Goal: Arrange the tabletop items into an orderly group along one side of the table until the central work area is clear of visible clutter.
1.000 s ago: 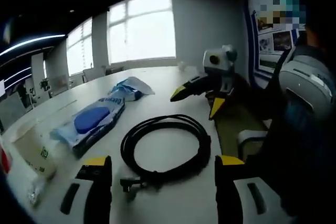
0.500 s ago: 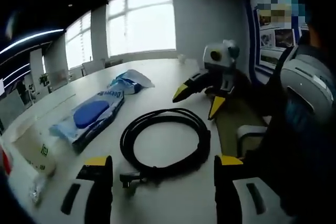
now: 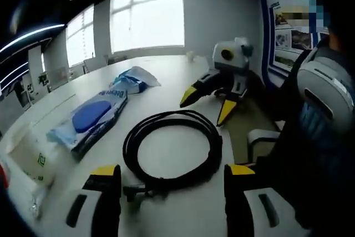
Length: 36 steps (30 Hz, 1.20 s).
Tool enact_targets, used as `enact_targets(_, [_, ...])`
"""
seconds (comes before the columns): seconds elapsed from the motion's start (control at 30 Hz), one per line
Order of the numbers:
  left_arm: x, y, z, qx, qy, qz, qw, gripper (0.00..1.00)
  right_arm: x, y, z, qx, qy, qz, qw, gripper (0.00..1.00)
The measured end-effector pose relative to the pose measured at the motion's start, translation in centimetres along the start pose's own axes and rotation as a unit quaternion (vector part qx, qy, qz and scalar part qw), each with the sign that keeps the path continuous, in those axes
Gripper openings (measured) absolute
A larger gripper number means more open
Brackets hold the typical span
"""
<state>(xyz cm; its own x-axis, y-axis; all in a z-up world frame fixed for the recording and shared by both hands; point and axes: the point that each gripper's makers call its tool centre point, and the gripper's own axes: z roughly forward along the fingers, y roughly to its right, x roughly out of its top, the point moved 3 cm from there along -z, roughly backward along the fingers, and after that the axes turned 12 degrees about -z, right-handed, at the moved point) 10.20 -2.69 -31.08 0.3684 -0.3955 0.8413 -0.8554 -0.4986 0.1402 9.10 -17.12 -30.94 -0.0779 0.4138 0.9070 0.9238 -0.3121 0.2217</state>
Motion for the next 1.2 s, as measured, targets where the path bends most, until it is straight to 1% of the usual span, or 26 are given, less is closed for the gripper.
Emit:
enact_targets(0.2, [-0.05,-0.12,0.22,0.000,0.000,0.001,1.0000,0.75,-0.35,0.03,0.15,0.000,-0.006,0.000,1.0000,0.44])
enact_targets(0.3, [0.09,-0.29,0.31,0.001,0.005,-0.003,1.0000,0.74,-0.42,0.08,0.21,0.000,-0.007,0.000,1.0000,0.43])
enact_targets(0.47, [0.12,-0.25,0.56,-0.003,0.003,0.000,1.0000,0.72,-0.42,0.24,0.32,-0.002,-0.007,0.002,1.0000,0.42])
enact_targets(0.6, [-0.07,-0.37,0.67,-0.005,0.002,-0.006,1.0000,0.72,-0.47,0.31,0.35,-0.004,-0.007,0.007,0.9999,0.41])
enact_targets(0.77, [-0.16,-0.33,0.74,-0.005,-0.001,-0.008,1.0000,0.72,-0.82,0.51,0.56,-0.009,-0.020,0.011,0.9997,0.42])
enact_targets(0.9, [-0.11,-0.28,0.79,-0.005,-0.003,-0.006,1.0000,0.72,-0.78,0.32,0.89,-0.005,-0.022,0.007,0.9997,0.41])
enact_targets(0.97, [-0.01,-0.12,0.76,-0.007,0.002,0.001,1.0000,0.72,-0.74,0.42,0.85,-0.008,-0.020,0.009,0.9997,0.40])
enact_targets(1.2, [0.09,-0.01,0.65,-0.005,0.013,0.000,0.9999,0.69,-0.55,0.49,0.61,-0.014,-0.011,0.014,0.9998,0.38])
